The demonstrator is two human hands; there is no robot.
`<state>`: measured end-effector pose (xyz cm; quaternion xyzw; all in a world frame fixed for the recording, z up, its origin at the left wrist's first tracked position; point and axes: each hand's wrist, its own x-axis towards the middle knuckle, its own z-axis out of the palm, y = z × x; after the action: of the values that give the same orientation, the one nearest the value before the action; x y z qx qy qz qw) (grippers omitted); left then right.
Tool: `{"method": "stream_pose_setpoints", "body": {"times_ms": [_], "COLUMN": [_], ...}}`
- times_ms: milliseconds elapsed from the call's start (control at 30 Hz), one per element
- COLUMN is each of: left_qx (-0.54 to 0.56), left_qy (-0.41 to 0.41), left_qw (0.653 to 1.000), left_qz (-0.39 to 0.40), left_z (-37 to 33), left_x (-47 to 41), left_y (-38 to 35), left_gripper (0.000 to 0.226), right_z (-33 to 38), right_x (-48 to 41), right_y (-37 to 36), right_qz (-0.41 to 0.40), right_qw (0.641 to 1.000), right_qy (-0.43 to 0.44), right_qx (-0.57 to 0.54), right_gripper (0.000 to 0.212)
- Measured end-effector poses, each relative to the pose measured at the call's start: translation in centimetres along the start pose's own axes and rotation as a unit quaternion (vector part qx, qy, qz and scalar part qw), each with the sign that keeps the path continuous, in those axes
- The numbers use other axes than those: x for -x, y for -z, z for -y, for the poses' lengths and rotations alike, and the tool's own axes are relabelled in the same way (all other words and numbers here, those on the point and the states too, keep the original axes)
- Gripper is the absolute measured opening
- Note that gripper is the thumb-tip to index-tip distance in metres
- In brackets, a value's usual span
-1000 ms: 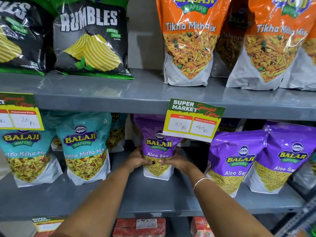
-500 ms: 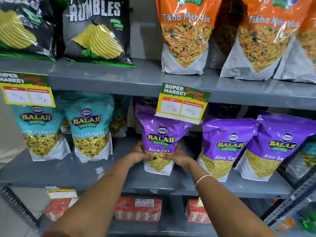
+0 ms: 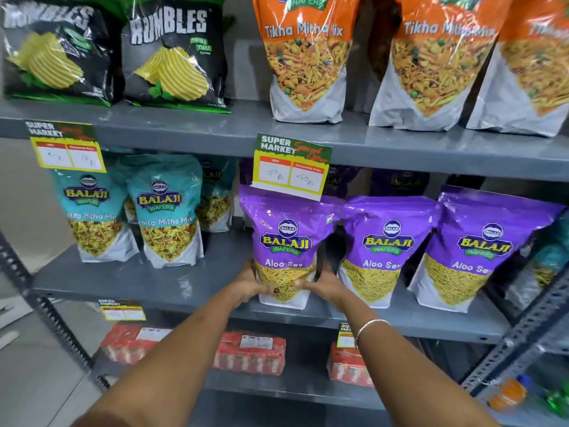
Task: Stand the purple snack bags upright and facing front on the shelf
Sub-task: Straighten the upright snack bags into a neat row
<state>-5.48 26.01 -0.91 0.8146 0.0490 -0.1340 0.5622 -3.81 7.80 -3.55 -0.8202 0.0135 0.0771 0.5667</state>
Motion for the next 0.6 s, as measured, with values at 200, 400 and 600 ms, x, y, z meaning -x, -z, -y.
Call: {"method": "stream_pose_setpoints", "body": {"times_ms": [200, 400, 600], "left_qx": [0.004, 0.015, 0.032], "left_qy": [0.003, -0.015, 0.003], "left_qw": [1.000, 0.998, 0.997], "left_qz": [-0.022, -0.063, -0.066], "left_z": [1.8, 3.5, 5.4], "left_x": [-1.4, -3.5, -4.7], "left_y": [-0.2, 2.9, 7.0], "left_gripper": [0.064, 0.074, 0.076], "right_z": [-0.7, -0.5, 1.0], "right_x": [-0.4, -3.0, -5.1], "right_y": [-1.3, -4.6, -8.6], "right_qz": [-0.009, -0.027, -0.008], "right_qw": [0.998, 0.998, 0.997], "right_qy": [-0.036, -0.036, -0.021], "right_qx": [-0.044, -0.054, -0.077], "right_gripper": [0.082, 0.082, 0.078]}}
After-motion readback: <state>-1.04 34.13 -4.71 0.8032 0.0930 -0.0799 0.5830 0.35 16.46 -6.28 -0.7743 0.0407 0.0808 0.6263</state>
